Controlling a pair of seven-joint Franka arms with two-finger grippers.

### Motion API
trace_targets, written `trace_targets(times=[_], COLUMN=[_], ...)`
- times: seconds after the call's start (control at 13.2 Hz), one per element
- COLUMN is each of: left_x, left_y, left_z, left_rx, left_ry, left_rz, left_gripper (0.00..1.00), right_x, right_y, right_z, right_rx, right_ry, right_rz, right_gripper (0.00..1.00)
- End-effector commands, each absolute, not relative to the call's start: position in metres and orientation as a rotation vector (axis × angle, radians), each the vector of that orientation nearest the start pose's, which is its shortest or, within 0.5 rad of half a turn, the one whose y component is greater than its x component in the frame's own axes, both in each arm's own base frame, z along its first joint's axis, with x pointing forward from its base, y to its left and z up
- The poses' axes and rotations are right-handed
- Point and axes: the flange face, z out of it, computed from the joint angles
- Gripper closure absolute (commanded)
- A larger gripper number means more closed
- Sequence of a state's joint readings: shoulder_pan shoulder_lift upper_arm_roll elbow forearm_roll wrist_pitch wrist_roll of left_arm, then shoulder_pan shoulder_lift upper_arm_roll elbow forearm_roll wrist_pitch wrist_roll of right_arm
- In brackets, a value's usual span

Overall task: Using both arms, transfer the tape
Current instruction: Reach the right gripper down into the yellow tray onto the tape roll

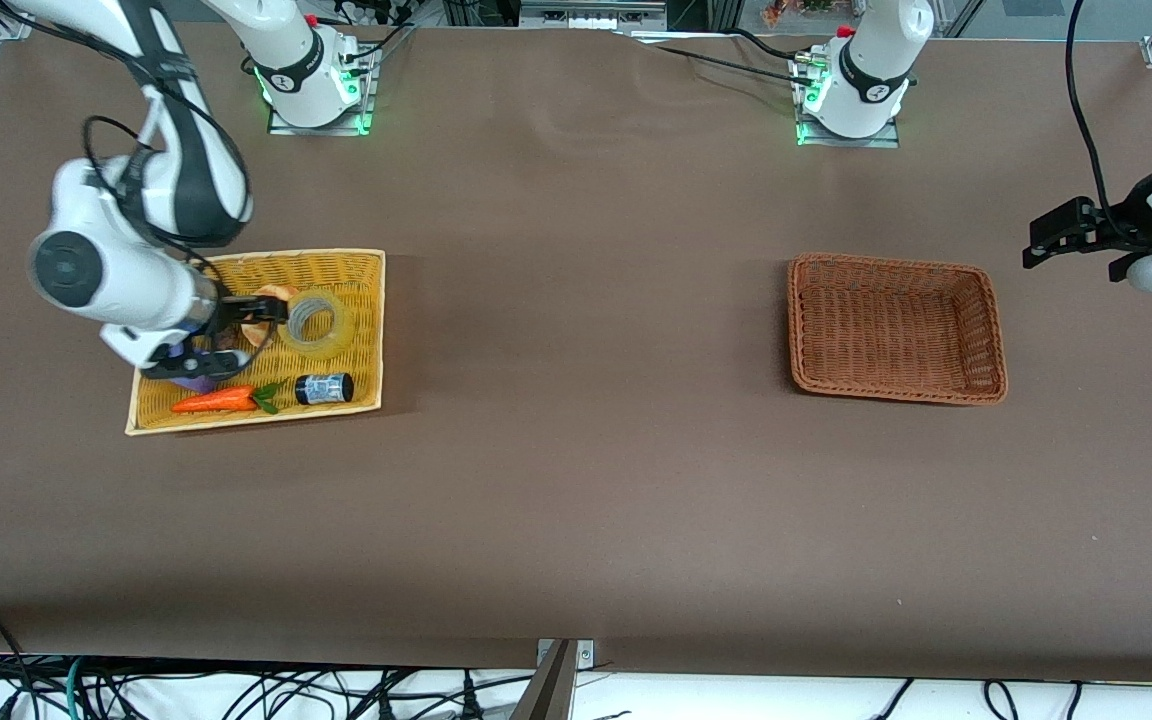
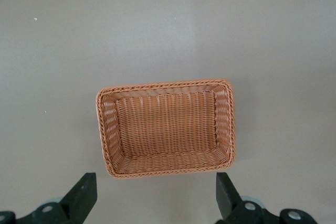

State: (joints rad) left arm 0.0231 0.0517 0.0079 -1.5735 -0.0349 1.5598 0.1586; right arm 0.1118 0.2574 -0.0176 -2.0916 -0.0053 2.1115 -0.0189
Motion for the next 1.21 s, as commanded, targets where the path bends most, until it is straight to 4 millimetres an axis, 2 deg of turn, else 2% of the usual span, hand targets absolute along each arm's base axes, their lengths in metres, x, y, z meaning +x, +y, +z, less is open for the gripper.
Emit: trace_targets(times=[0.0, 0.15, 0.3, 0.38, 0.45, 0.76, 0.83, 0.91, 0.98, 1.14], left_x=[0.574, 0.575, 0.575, 0.575, 0.575, 0.575, 0.575, 0.576, 0.576, 0.576], left_y=[0.018, 0.017, 0.019, 0.019, 0.019, 0.019, 0.019, 0.019, 0.019, 0.019], left_z=[0.592, 0.59, 0.59, 0.59, 0.59, 0.59, 0.59, 0.589, 0.589, 0.589], left_rx=[-3.153, -3.153, -3.154, -3.154, -3.154, -3.154, -3.154, -3.154, -3.154, -3.154], left_ry=[0.193, 0.196, 0.191, 0.191, 0.191, 0.191, 0.191, 0.191, 0.191, 0.191], left_rz=[0.09, 0.092, 0.094, 0.094, 0.094, 0.094, 0.094, 0.097, 0.097, 0.097], left_gripper=[0.0, 0.0, 0.0, 0.0, 0.0, 0.0, 0.0, 0.0, 0.0, 0.0], right_x=[0.527, 0.525, 0.526, 0.526, 0.525, 0.523, 0.524, 0.524, 0.526, 0.529], right_y=[0.052, 0.051, 0.052, 0.051, 0.053, 0.058, 0.059, 0.06, 0.06, 0.063], right_z=[0.245, 0.226, 0.217, 0.217, 0.216, 0.2, 0.202, 0.205, 0.212, 0.228], right_rx=[-3.134, -3.134, -3.135, -3.134, -3.135, -3.131, -3.129, -3.129, -3.13, -3.135], right_ry=[-0.193, -0.191, -0.196, -0.193, -0.189, -0.2, -0.195, -0.195, -0.195, -0.18], right_rz=[0.369, 0.372, 0.376, 0.379, 0.381, 0.396, 0.393, 0.388, 0.374, 0.335], right_gripper=[0.0, 0.01, 0.02, 0.12, 0.29, 0.51, 0.62, 0.84, 1.0, 1.0])
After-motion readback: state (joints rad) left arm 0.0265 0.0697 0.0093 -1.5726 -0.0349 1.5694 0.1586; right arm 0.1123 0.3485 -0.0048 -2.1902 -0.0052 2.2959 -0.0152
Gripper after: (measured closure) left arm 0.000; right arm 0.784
